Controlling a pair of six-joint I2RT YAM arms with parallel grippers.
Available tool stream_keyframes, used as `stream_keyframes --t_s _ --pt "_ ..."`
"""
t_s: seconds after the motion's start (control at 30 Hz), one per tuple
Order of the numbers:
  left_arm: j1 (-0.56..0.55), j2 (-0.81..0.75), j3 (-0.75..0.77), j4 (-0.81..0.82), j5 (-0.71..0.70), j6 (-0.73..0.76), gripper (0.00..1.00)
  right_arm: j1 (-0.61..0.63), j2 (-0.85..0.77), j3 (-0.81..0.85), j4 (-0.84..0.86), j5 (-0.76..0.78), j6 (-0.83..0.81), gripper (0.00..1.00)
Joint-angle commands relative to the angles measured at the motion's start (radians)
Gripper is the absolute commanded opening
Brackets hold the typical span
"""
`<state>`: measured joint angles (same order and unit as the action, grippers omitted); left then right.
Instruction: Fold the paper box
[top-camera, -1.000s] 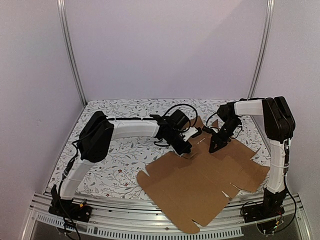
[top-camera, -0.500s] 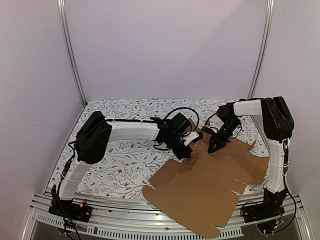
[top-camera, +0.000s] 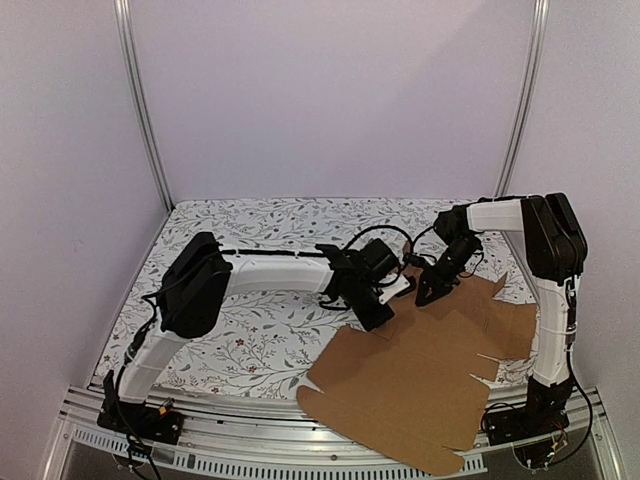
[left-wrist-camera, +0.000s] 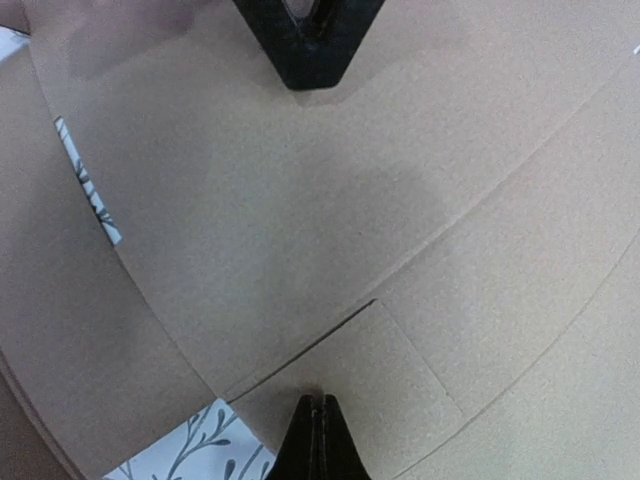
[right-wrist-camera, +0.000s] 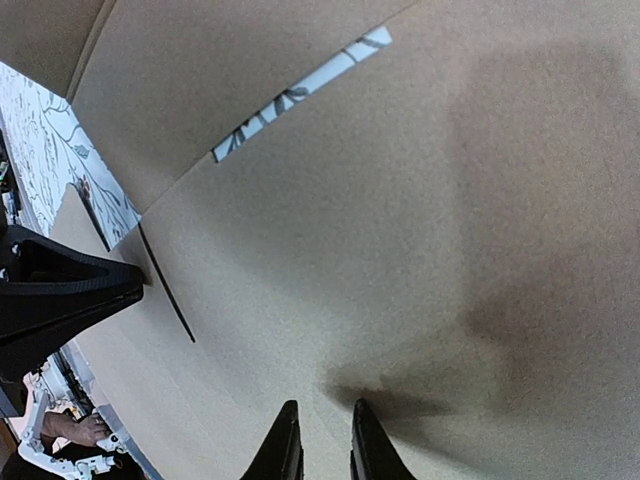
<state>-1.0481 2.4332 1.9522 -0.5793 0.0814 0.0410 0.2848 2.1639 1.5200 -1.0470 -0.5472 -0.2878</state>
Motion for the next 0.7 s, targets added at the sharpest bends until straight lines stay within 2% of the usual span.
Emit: stream_keyframes --t_s 0.0,0.17,0.43,0.53,0.67 --pt "-0.049 0.129 -0.022 -0.069 -0.145 0.020 0.00 0.002 0.059 -0.009 0.030 0.032 0.012 0.17" --pt "-0.081 0.184 -0.003 -0.133 -0.294 0.047 0.00 -0.001 0.048 -0.011 0.028 0.018 0.012 0.18" --pt "-0.076 0.233 -0.019 -0.202 -0.330 0.066 0.00 -0.028 -0.051 0.057 -0.064 -0.094 -0.029 0.19" --pt "-0.033 0.213 -0.057 -0.209 -0.328 0.053 0.00 -0.064 -0.163 0.111 -0.139 -0.136 -0.058 0.20" --pt "0.058 0.148 -0.139 -0.193 -0.318 0.021 0.00 -0.082 -0.293 0.115 -0.233 -0.107 -0.120 0.29"
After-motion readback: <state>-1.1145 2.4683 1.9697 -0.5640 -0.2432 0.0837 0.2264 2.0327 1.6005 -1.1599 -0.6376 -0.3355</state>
